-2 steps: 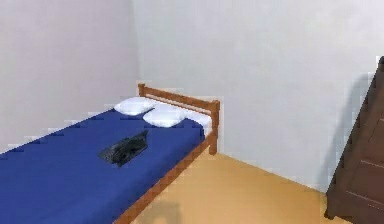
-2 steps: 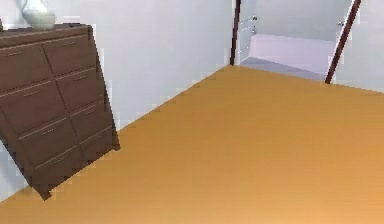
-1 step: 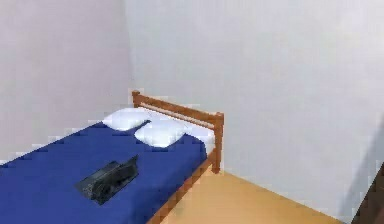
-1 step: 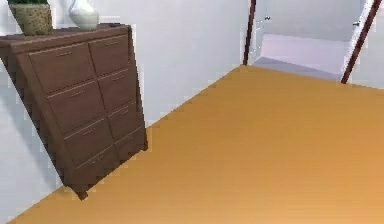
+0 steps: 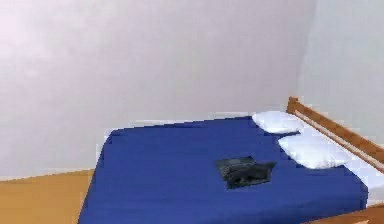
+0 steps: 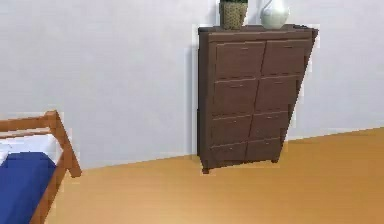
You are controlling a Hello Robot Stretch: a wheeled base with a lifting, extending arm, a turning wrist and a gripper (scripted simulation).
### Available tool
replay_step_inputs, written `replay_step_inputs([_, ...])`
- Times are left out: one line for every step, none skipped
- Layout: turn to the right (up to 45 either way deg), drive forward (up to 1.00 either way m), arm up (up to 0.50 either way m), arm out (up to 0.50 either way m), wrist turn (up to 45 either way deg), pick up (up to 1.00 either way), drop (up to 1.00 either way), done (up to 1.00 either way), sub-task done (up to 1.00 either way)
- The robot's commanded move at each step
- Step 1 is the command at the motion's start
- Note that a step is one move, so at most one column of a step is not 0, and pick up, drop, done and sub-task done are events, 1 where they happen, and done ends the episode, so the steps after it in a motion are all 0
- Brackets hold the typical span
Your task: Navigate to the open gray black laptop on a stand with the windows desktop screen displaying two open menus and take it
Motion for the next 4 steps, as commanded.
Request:
replay_step_inputs([-45.0, 0.00, 0.00, 0.00, 0.0, 0.00, 0.00, 0.00, 0.00])
replay_step_inputs([-24.0, 0.00, 0.00, 0.00, 0.0, 0.00, 0.00, 0.00, 0.00])
replay_step_inputs([45.0, 0.00, 0.00, 0.00, 0.0, 0.00, 0.00, 0.00, 0.00])
replay_step_inputs([33.0, 0.00, 0.00, 0.00, 0.0, 0.00, 0.00, 0.00, 0.00])
